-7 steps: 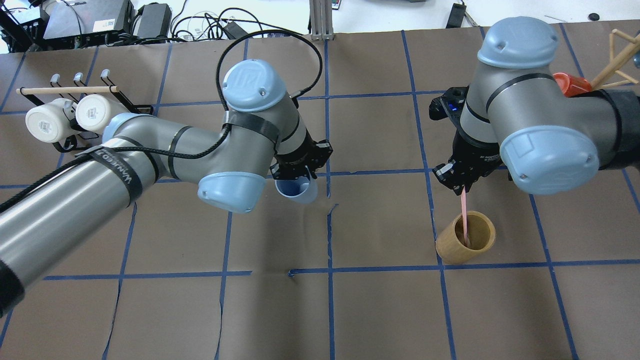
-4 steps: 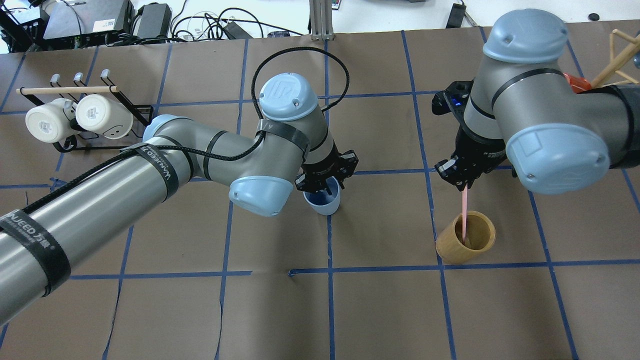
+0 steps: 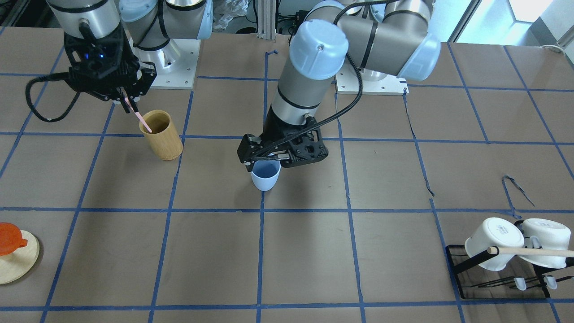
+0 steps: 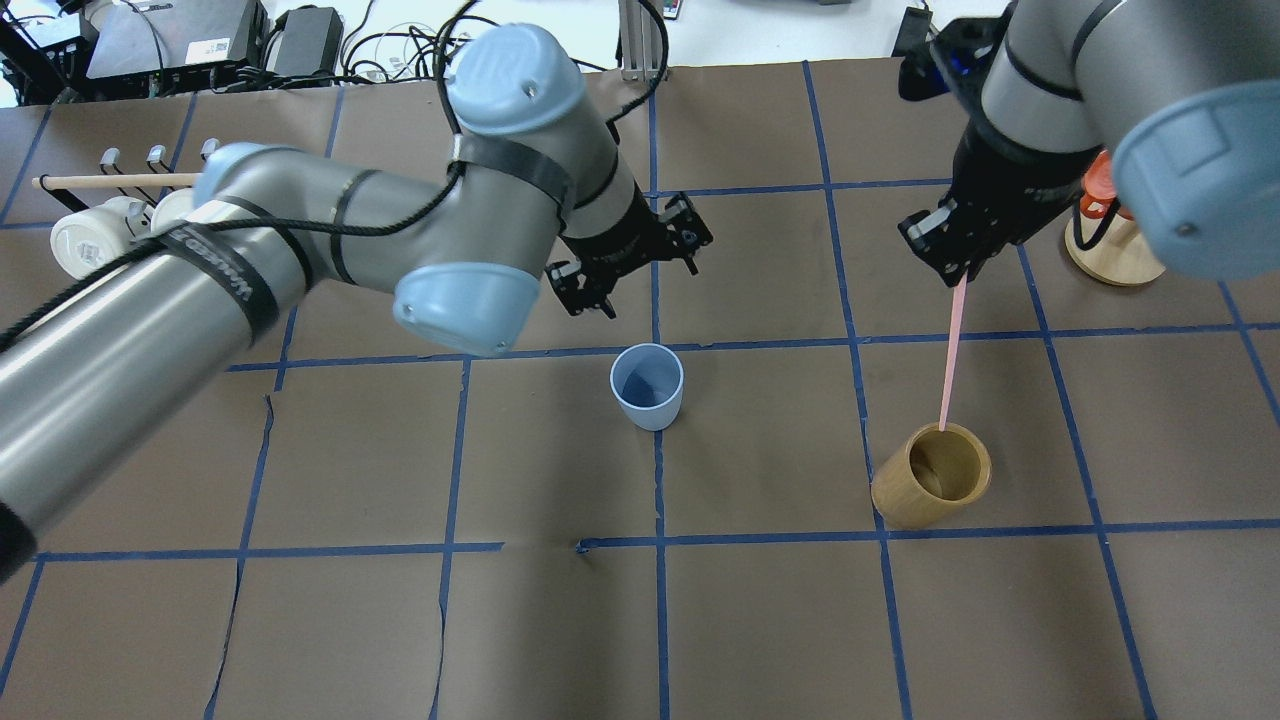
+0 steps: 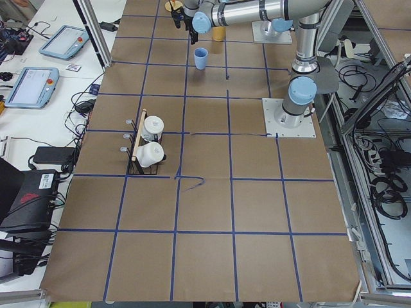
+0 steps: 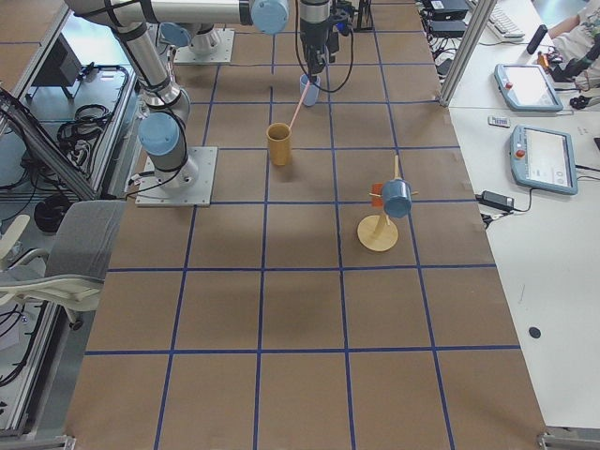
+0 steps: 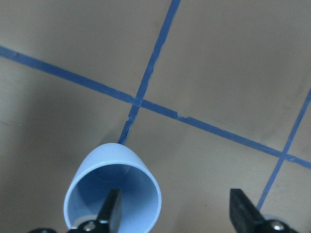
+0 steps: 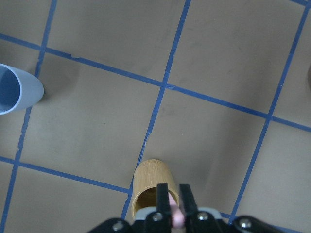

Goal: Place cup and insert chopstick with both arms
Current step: 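Open left gripper and raise it while right carries chopstick toward blue cup, then lower pink chopstick into light blue cup with right gripper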

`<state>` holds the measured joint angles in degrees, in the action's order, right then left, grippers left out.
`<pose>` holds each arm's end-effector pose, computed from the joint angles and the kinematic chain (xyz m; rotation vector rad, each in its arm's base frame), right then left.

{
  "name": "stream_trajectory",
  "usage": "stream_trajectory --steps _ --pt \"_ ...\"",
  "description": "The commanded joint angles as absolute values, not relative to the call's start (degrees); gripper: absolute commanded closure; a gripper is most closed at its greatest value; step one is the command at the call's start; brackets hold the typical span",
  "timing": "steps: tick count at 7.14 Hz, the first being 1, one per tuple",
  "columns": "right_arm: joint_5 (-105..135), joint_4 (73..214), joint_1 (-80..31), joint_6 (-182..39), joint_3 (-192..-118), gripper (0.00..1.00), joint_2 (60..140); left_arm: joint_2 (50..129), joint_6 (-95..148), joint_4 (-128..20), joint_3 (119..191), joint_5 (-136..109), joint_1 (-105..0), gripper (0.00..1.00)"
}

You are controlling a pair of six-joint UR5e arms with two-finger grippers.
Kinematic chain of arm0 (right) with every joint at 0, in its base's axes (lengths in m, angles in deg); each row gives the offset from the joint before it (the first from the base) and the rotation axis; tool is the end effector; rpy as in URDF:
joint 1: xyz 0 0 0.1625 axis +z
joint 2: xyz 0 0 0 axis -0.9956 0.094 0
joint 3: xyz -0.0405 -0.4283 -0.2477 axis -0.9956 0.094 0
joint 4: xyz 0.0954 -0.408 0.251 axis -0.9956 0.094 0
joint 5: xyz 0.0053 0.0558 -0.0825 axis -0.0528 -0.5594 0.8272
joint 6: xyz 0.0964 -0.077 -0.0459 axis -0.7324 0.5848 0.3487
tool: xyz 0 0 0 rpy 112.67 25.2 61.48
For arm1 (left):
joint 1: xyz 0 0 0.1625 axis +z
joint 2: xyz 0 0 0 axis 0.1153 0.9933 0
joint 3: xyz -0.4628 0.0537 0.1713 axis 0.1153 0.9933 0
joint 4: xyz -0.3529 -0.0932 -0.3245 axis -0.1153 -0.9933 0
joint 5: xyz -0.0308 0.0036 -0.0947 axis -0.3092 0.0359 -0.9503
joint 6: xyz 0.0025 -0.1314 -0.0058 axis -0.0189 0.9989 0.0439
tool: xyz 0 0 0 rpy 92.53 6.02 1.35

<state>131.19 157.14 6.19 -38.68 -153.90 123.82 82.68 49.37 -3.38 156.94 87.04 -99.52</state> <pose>0.1343 -0.5402 0.5496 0.4588 -3.0508 0.0663 -0.3415 -0.6098 0.4052 0.5141 -2.8532 0.0741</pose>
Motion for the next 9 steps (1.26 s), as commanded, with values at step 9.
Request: stream_trajectory --steps 9 --pt "128.97 185.56 29.30 -55.77 -154.21 1.00 114.92 68.66 10.79 -28.89 152.64 98.02 -85.31 0.00"
